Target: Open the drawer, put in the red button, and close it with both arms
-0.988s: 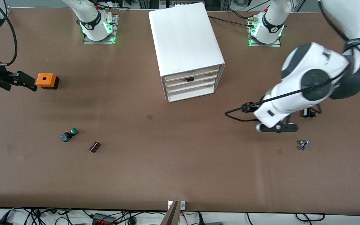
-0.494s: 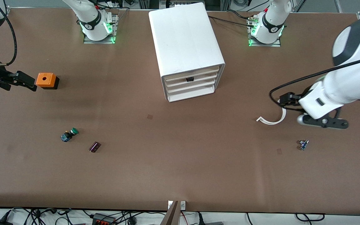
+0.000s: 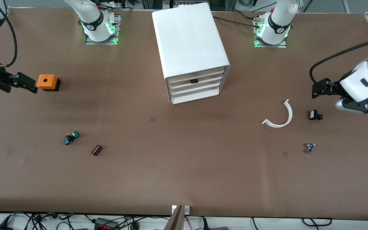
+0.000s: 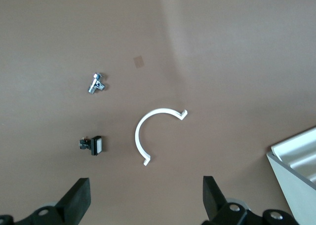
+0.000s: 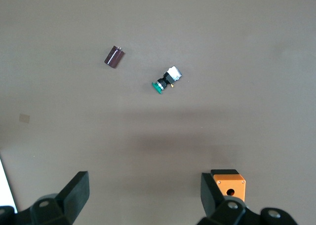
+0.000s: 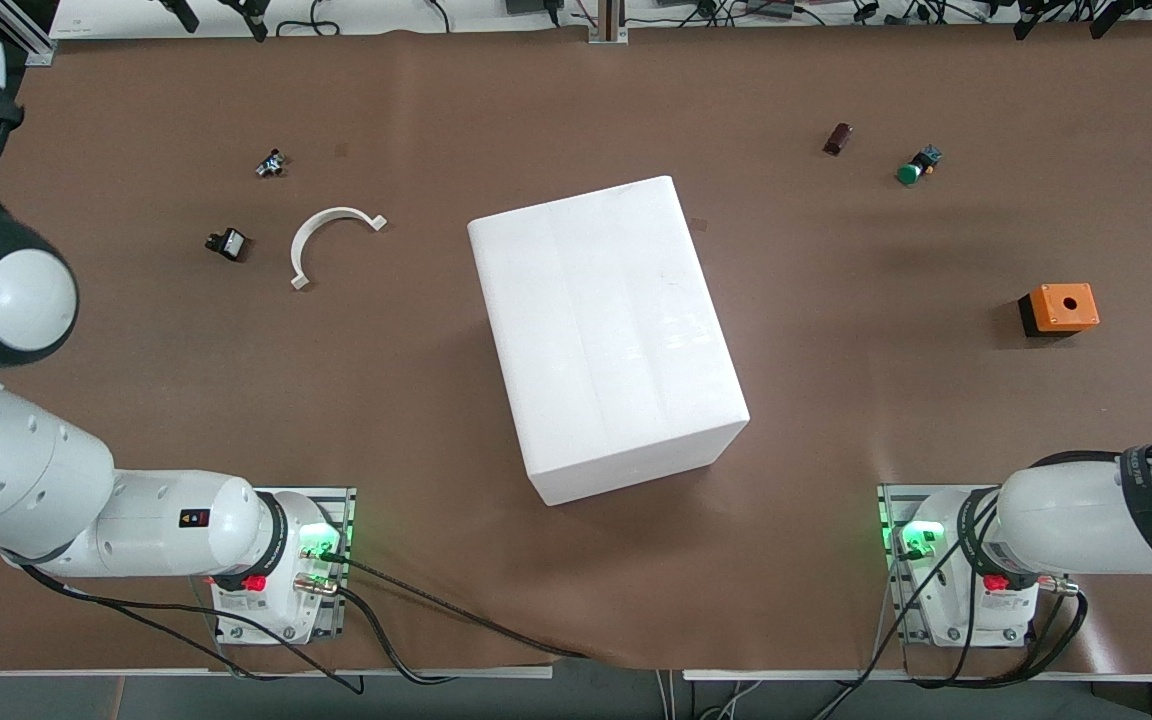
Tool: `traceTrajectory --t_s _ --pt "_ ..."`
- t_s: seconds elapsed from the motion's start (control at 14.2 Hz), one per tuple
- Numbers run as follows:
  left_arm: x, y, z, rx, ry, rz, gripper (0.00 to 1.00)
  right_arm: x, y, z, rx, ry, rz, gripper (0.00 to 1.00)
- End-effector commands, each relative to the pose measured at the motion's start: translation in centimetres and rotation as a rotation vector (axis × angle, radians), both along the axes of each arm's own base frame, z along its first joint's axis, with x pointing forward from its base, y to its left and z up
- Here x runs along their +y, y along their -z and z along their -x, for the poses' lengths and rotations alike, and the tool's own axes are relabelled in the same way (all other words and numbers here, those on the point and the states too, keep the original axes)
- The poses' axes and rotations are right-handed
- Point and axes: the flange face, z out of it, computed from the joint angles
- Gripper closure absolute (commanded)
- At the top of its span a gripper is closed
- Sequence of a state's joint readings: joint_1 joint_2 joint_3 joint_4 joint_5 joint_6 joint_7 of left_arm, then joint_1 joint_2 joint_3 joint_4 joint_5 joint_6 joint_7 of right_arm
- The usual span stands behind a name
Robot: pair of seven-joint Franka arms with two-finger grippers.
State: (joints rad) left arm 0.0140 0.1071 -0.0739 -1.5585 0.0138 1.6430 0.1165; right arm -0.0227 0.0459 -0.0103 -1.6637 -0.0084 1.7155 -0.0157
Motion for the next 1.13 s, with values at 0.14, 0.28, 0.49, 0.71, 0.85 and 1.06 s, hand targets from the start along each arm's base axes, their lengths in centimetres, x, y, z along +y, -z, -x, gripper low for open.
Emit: traceTrajectory --t_s 0.14,0.28,0.49,0.71,0.85,1.06 --pt "0.2 -0.5 3.5 -0.065 -0.022 0.008 0.0 -0.2 -0.5 -0.1 -0.008 0.0 0.011 0.0" --pt "0.6 -0.6 3.4 -0.06 -0.027 0.008 0.0 0.0 -0.5 0.0 -0.009 -0.003 0.011 0.0" --pt "1.3 -0.6 2.7 -0.04 -0.032 0.012 0.0 0.4 -0.5 0.0 -0.007 -0.014 0.013 0.0" --pt "1.5 -0.8 2.7 -0.046 -0.033 0.011 0.0 0.5 -0.6 0.1 -0.002 -0.006 0.009 0.0" --pt "1.8 -1.4 2.8 -0.045 -0.042 0.008 0.0 0.5 -0.4 0.3 0.014 -0.001 0.008 0.0" --pt "2.6 -1.8 2.6 -0.051 -0.054 0.006 0.0 0.5 -0.4 0.3 0.017 -0.003 0.011 0.0"
